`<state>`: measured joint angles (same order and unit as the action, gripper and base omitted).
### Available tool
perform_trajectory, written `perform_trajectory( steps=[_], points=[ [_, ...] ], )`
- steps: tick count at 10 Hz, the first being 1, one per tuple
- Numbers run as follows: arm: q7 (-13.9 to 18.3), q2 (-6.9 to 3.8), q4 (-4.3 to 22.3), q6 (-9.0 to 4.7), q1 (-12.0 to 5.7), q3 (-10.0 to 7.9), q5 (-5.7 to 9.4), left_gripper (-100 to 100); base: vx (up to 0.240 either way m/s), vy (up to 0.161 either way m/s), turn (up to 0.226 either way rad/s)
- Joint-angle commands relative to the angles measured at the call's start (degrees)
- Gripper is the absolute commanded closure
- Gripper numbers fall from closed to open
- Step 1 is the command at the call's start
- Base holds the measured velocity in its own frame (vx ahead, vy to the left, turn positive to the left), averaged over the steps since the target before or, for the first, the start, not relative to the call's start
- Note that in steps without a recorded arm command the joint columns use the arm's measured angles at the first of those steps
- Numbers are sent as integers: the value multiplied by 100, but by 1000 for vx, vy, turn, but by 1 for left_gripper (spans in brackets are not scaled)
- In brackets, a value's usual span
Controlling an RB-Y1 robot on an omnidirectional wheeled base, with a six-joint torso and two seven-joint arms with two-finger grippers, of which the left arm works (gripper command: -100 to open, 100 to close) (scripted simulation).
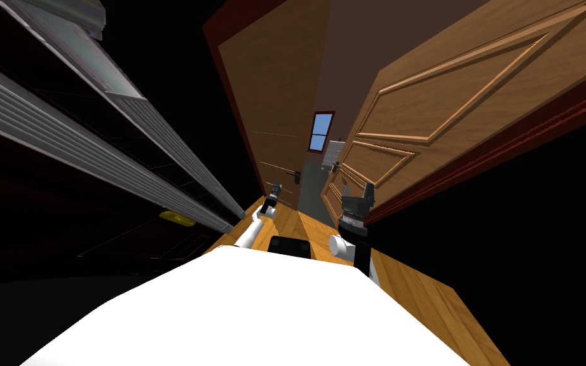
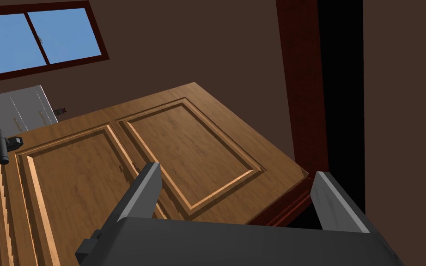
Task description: Push the door open
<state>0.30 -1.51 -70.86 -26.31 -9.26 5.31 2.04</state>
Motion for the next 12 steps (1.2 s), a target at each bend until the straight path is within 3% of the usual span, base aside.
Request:
perform_trajectory(
  steps=[1, 2, 3, 5, 6, 9, 10, 12],
  points=[
    [-4, 40, 180, 45, -90, 18, -18, -100, 51, 37, -17],
    [22, 58, 394, 53, -234, 46, -33, -100, 63, 44, -16],
    [22, 58, 429, 53, -234, 46, -33, -100, 48, 40, -16],
    [73, 95, 815, 69, -516, 100, -62, -100, 57, 45, -34],
    [73, 95, 918, 69, -516, 100, -62, -100, 56, 47, -14],
    [142, 164, 1512, 90, -900, 175, -103, -100, 75, 54, -31],
    [142, 164, 1583, 90, -900, 175, -103, -100, 63, 47, -10],
    [182, 214, 1964, 102, -1124, 219, -126, -100, 59, 45, -20]
  ],
)
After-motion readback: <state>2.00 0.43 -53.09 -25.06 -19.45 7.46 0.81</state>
